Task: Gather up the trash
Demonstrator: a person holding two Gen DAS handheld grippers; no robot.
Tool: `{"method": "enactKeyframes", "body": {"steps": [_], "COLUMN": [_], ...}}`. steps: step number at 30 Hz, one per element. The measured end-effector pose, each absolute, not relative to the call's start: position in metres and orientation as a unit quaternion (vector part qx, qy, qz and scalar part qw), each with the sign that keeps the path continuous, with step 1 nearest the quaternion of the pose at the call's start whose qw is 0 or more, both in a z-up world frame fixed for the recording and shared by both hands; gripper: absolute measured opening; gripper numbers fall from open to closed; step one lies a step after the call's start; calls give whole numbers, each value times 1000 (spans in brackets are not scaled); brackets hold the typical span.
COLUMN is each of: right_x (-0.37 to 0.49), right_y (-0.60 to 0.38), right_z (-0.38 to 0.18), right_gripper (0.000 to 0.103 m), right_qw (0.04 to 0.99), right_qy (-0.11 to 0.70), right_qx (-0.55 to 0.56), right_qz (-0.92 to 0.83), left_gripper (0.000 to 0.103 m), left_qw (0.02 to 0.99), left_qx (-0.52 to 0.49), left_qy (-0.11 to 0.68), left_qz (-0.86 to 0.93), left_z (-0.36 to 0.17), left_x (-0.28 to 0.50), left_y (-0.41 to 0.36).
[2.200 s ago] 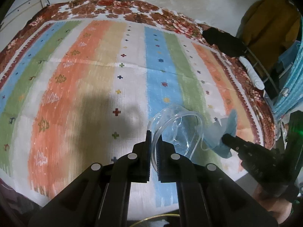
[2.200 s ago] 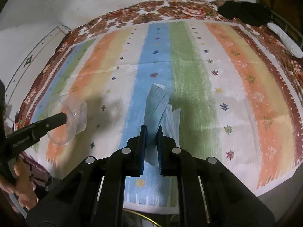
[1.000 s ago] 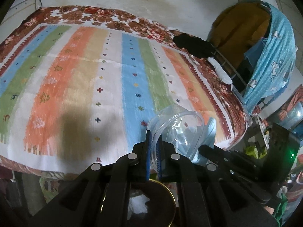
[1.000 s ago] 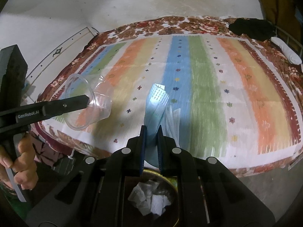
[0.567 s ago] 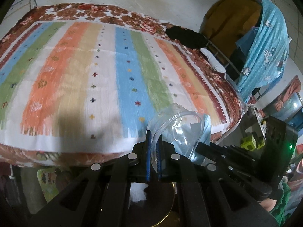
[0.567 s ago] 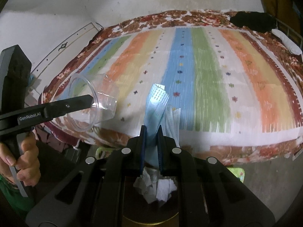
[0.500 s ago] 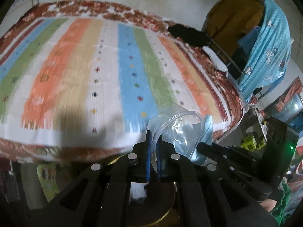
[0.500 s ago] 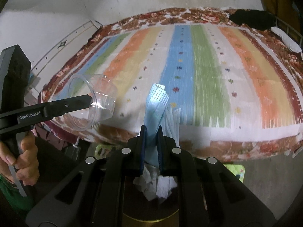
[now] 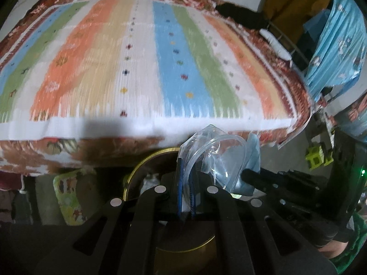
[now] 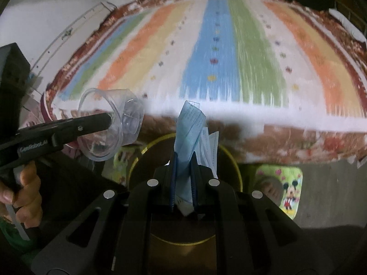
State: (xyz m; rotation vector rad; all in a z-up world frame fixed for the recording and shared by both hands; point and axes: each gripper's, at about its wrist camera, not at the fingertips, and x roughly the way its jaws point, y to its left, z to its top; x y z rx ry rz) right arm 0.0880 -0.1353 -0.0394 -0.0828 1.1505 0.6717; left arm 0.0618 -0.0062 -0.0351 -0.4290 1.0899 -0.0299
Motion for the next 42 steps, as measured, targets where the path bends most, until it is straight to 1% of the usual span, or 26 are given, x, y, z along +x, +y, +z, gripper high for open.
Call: {"method": "enactKeyframes", "body": {"steps": [5, 13, 16, 22, 23, 24, 25, 26, 29, 34, 37, 40, 41, 42], "right_x": [81, 85, 91, 101, 101, 101, 102, 103, 105, 104, 102, 101, 100, 99], "right_y": [-132, -124, -123, -123, -123, -124, -125, -126, -129, -129, -131, -136, -137, -138], "right_z": [-59, -95, -106, -117, -117, -117, -116, -116, -113, -103, -96, -84, -80, -73], "right_gripper": [10, 10, 13, 14, 20, 27, 28, 31, 42, 44, 47, 48, 51, 56], "right_qw": [770, 744, 734, 724, 722, 722, 724, 725, 726, 732, 735, 740, 742, 745], "right_qy": [559, 608, 625, 643, 645, 645, 644, 644, 643, 631, 624, 615, 611, 606], "right_qx": [-41, -49, -44, -32, -29, -24, -22, -19, -7, 0, 3, 5, 2, -6], "right_qz": [304, 273, 261, 246, 248, 248, 245, 244, 245, 257, 265, 273, 275, 279], "left_gripper": [4, 4, 4, 4, 6, 18, 29, 42, 42, 42, 42, 46, 49, 54], "left_qw": [820, 771, 751, 742, 741, 740, 743, 747, 758, 766, 769, 779, 786, 797], "left_qx": [-174, -180, -201, -200, -205, -210, -212, -211, -212, -225, -224, -199, -185, -170], "left_qy": [546, 610, 629, 639, 639, 638, 634, 629, 616, 602, 599, 594, 590, 579], "left_qz": [-15, 17, 23, 32, 33, 32, 30, 30, 30, 18, 14, 10, 11, 11], "left_z": [-51, -91, -104, -110, -111, -111, -110, -109, -102, -93, -88, -77, -71, -60], "left_x": [59, 65, 68, 71, 72, 74, 75, 76, 75, 74, 73, 70, 69, 66], "left_y": [-20, -20, -16, -16, -15, -14, -13, -14, -13, -12, -11, -14, -14, -15]}}
